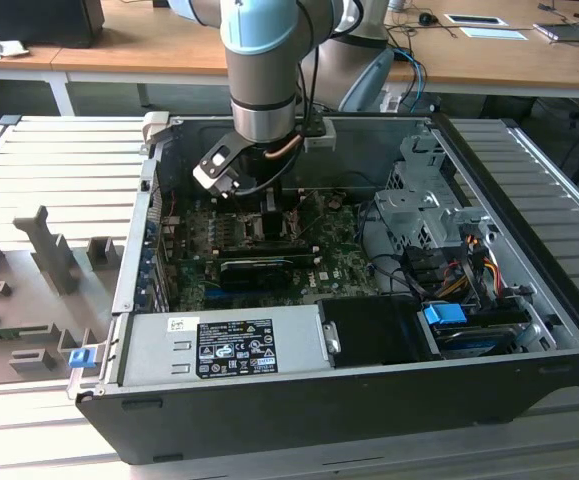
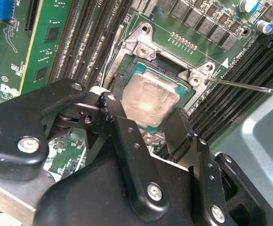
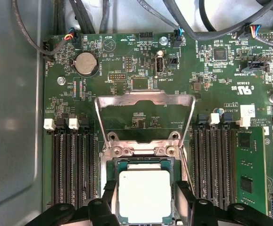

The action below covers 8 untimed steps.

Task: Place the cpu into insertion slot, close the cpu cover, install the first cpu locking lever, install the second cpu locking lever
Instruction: 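Place the cpu into insertion slot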

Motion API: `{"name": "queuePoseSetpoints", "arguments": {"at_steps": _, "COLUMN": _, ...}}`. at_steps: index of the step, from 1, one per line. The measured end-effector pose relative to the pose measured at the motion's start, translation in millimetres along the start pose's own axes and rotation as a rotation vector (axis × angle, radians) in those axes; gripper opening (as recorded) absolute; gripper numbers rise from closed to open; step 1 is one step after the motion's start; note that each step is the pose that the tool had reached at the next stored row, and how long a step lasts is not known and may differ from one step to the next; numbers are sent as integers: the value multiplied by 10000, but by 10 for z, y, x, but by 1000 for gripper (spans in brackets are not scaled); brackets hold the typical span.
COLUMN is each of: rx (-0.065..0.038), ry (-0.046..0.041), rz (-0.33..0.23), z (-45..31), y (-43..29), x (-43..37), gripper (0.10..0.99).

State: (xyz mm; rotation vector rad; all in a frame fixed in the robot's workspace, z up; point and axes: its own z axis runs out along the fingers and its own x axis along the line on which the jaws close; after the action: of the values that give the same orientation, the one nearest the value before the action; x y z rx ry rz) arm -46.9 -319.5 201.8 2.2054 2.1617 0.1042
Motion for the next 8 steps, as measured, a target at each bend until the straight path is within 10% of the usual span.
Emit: {"name": "queuePoseSetpoints", "arguments": {"at_steps": 8, "rx": 25, "ry": -1, "rz": 1, "z": -125, "y": 11, "x": 4, "gripper": 604}}
